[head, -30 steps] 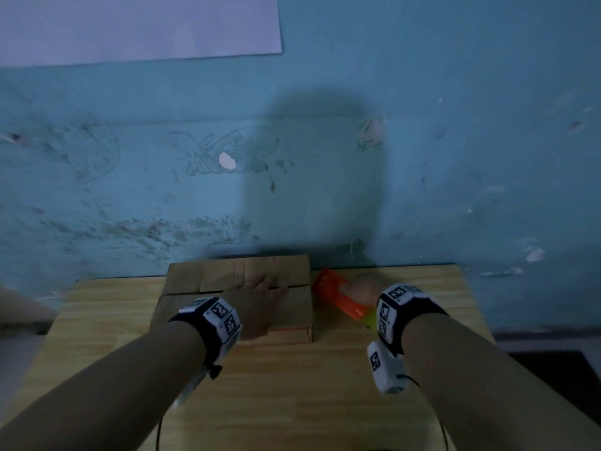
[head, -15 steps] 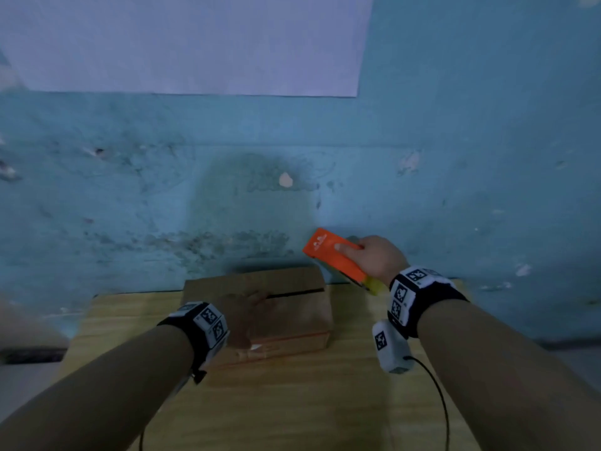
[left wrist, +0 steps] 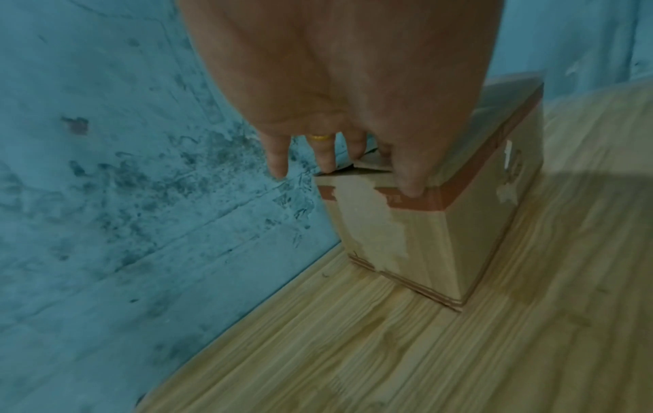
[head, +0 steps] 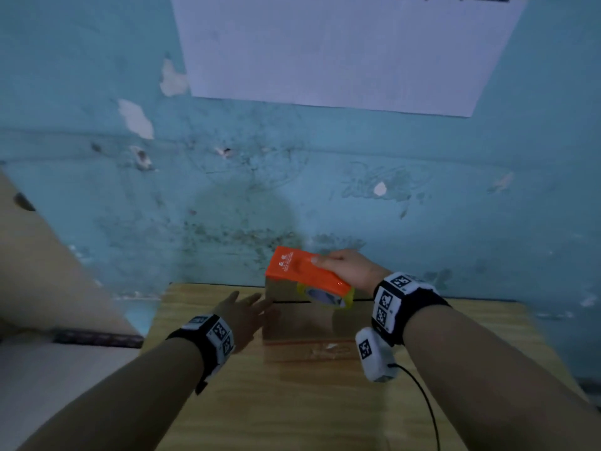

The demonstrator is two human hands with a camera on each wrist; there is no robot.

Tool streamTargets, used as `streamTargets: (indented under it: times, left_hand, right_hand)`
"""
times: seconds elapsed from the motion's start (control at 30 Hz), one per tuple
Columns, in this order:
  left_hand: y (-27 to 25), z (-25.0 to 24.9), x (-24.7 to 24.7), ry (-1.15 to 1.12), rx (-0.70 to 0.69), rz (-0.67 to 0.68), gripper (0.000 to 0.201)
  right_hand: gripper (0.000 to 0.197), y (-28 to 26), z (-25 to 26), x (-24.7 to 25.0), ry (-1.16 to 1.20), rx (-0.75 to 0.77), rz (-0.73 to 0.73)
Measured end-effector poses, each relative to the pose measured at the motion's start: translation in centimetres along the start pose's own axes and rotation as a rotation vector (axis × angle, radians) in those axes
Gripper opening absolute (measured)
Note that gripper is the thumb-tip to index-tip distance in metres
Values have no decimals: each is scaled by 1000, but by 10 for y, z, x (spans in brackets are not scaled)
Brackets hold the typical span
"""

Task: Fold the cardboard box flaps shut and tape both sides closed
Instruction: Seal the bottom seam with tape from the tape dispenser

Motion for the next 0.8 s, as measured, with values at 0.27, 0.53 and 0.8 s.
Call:
streamTargets:
  times: [0.27, 0.53, 0.8]
  left_hand:
    - [-4, -9, -14, -105, -27, -6, 86]
    - [2, 15, -17, -152, -34, -36, 71]
    - [17, 46, -7, -716, 26, -154, 57]
  right_hand:
    - [68, 11, 20, -20, -194, -41, -42]
    - [52, 13, 11, -8, -167, -106, -51]
    - [53, 29, -18, 0, -289, -213, -35]
Point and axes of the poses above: each hand's wrist, its own y-axis towards the middle knuckle, its own x-axis out of the back of the hand, z = x × y, the point moved 7 cm from there along y, towards the middle knuckle, and after that the axes turned 7 degrees about y, right-handed, at the moved point
